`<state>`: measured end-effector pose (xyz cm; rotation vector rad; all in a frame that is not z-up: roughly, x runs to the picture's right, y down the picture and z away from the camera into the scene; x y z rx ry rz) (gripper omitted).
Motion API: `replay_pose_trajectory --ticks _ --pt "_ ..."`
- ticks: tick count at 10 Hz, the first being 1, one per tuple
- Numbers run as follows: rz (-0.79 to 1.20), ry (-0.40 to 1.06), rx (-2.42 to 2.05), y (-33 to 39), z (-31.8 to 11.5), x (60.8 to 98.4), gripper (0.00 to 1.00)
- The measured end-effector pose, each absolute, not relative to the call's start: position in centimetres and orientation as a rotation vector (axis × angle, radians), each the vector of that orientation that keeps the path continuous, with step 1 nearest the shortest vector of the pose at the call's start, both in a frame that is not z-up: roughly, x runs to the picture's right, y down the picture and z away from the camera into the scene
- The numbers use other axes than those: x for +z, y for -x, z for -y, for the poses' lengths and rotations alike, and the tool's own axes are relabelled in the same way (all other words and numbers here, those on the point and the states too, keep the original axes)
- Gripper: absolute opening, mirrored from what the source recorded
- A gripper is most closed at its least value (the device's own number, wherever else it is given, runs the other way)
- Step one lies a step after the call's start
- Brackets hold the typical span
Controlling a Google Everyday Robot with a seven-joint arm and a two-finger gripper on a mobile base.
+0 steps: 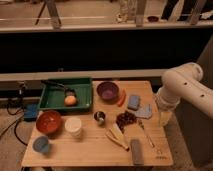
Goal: Place banana in plastic cup
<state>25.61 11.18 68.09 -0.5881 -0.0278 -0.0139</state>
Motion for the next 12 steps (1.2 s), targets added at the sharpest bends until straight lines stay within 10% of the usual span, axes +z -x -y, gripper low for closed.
replay_pose_trajectory --ticks 12 --pt "0.112 0.585 -0.142 -21.0 -12.9 67.7 0.80"
